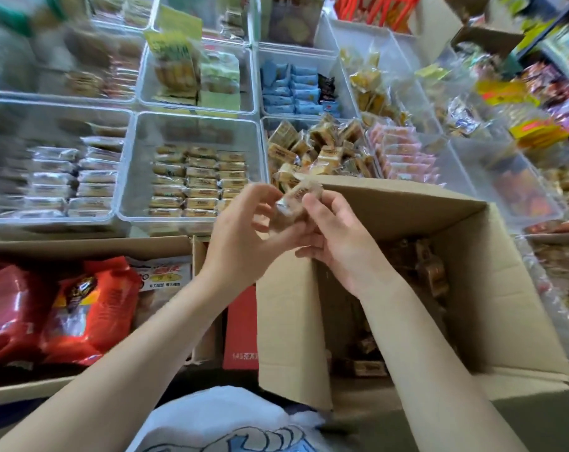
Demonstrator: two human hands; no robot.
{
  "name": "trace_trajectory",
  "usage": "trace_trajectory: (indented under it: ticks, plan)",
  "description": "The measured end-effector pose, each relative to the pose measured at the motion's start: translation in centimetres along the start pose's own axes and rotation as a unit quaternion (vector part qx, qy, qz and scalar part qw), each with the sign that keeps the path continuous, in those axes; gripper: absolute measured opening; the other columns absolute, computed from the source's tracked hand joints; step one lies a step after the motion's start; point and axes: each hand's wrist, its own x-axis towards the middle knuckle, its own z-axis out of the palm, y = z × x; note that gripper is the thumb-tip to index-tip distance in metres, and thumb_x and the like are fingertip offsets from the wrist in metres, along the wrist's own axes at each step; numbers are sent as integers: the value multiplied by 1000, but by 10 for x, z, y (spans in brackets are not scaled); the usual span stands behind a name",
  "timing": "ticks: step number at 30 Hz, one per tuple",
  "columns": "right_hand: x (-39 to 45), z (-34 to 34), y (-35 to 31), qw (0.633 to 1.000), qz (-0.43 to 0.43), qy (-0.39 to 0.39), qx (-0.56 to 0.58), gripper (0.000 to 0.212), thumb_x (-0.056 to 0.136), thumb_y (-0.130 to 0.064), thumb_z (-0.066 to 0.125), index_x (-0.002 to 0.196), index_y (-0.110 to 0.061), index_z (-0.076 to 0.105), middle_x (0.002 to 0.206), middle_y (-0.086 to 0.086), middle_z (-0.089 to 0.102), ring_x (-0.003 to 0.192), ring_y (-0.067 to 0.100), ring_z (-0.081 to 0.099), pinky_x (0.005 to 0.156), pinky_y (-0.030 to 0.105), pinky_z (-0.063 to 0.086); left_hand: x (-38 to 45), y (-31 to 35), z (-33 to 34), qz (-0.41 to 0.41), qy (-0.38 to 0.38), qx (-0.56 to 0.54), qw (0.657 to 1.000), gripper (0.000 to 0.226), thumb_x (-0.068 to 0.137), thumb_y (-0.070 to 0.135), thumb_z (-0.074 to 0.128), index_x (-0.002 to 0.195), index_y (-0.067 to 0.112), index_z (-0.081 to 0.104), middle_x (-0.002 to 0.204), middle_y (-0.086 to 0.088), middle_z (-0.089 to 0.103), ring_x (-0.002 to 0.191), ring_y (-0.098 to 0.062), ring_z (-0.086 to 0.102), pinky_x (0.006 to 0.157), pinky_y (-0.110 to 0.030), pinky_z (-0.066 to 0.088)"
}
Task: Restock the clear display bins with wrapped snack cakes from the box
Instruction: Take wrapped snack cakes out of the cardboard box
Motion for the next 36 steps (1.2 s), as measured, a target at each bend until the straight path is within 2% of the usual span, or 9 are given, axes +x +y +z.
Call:
trace_trajectory:
  ticks: [6, 10, 16, 19, 22, 27, 30, 32, 36]
  plan:
    - [31, 76, -12, 915, -66, 111, -382, 38, 96, -64, 44, 115, -33, 56, 89, -7, 64, 80, 9, 64, 67, 26, 49, 17, -60, -130, -196, -61, -168, 964, 21, 83, 32, 78, 102, 25, 73, 92, 5, 75, 86, -10, 69, 71, -21, 55]
    - [76, 153, -5, 914, -100, -25, -392, 34, 92, -43, 66, 124, -35, 62, 104, -14, 63, 95, -3, 59, 78, 10, 45, 24, -110, -214, -232, -157, -150, 948, 39, 71, 48, 75, 104, 28, 75, 96, 3, 75, 89, -11, 69, 77, -27, 57]
    - [143, 267, 14, 898, -80, -124, -414, 27, 89, -24, 73, 115, -26, 71, 102, -13, 71, 90, 3, 64, 82, 21, 52, 34, -185, -298, -261, -160, -108, 946, 54, 70, 49, 76, 117, 22, 71, 107, -2, 76, 98, -15, 68, 91, -35, 53]
    - [179, 298, 24, 894, -81, -116, -424, 26, 87, -27, 75, 113, -24, 71, 102, -8, 70, 92, 8, 64, 82, 24, 51, 40, -216, -325, -283, -100, -85, 950, 46, 62, 60, 74, 105, 44, 71, 102, 12, 74, 96, -8, 68, 93, -35, 55]
    - [219, 322, 28, 875, -115, -62, -466, 28, 86, -26, 75, 113, -22, 69, 104, -4, 67, 94, 12, 61, 85, 26, 49, 51, -246, -347, -323, 24, -77, 943, 69, 58, 65, 68, 119, 33, 65, 117, 5, 65, 105, -11, 64, 88, -28, 54]
    - [293, 370, 20, 835, -196, 30, -513, 28, 89, -23, 71, 115, -18, 65, 106, -1, 64, 98, 16, 59, 87, 32, 51, 76, -293, -369, -417, 52, -103, 902, 53, 104, 37, 49, 153, 18, 42, 151, 3, 46, 132, -11, 46, 104, -24, 38]
    - [336, 399, 22, 816, -221, 32, -533, 26, 89, -20, 70, 114, -15, 64, 107, 2, 65, 102, 22, 57, 90, 39, 51, 88, -309, -367, -459, 62, -158, 872, 42, 107, 45, 37, 140, 23, 50, 149, 9, 45, 131, -10, 44, 109, -27, 30]
    - [360, 413, 26, 781, -221, 11, -584, 27, 91, -20, 67, 117, -14, 62, 110, 5, 64, 106, 25, 54, 91, 43, 49, 94, -314, -365, -483, 71, -210, 847, 28, 107, 50, 33, 123, 35, 51, 131, 16, 51, 113, -4, 45, 99, -22, 27]
    - [389, 427, 39, 666, -184, -61, -720, 25, 96, -22, 61, 120, -14, 59, 117, 7, 62, 113, 28, 51, 93, 43, 47, 97, -324, -360, -492, 58, -250, 832, 53, 106, 57, 24, 146, 31, 46, 132, 18, 49, 115, 3, 41, 95, -18, 24]
